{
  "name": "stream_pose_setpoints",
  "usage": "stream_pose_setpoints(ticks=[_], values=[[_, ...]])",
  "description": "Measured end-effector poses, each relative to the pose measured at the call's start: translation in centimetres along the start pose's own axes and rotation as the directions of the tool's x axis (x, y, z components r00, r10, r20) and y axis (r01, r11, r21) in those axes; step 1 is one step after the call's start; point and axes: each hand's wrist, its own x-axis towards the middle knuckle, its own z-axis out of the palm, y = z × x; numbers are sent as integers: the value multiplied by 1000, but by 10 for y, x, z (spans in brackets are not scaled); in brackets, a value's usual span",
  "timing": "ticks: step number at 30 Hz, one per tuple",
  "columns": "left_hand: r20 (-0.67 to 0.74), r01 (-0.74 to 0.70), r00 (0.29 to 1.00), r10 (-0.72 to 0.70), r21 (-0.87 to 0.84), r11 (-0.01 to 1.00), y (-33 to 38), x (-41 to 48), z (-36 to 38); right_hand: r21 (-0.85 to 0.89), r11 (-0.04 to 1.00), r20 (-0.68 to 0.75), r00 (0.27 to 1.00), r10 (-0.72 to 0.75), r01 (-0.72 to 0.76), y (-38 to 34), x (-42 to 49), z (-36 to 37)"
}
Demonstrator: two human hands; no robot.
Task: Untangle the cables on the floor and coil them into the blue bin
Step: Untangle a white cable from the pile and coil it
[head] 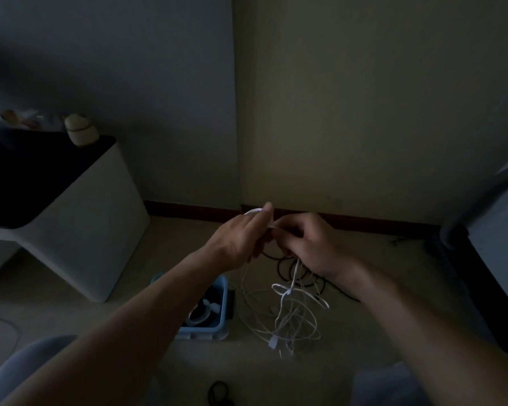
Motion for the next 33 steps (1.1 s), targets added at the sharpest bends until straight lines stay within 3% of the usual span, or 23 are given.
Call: stream_pose_setpoints(ticks=[2,5,10,16,20,25,28,33], values=[[169,119,979,-112,-27,993,6,2,0,-46,999,-91,996,3,-7,6,3,-4],[244,134,962,-121,-40,990,13,1,1,-50,999,-139,990,-18,11,12,8,-11],[342,216,923,-179,-75,973,26,-5,-2,-44,997,-100,993,-70,66,14,12,-24],[495,257,858,-134,-189,948,35,-11,-11,-4,1000,-131,991,5,-5,20,13,-42],[592,358,805,-37,-435,826,34,-9,-17,-17,992,-109,986,125,-128,34,12,-54],[541,367,833,119,-700,612,31,-1,-31,47,965,8,966,257,-257,43,9,-55],[433,323,894,115,-801,504,27,3,-35,129,935,85,943,322,-331,42,9,-49],[344,281,936,78,-861,424,26,5,-35,62,925,129,922,366,-376,46,9,-41]])
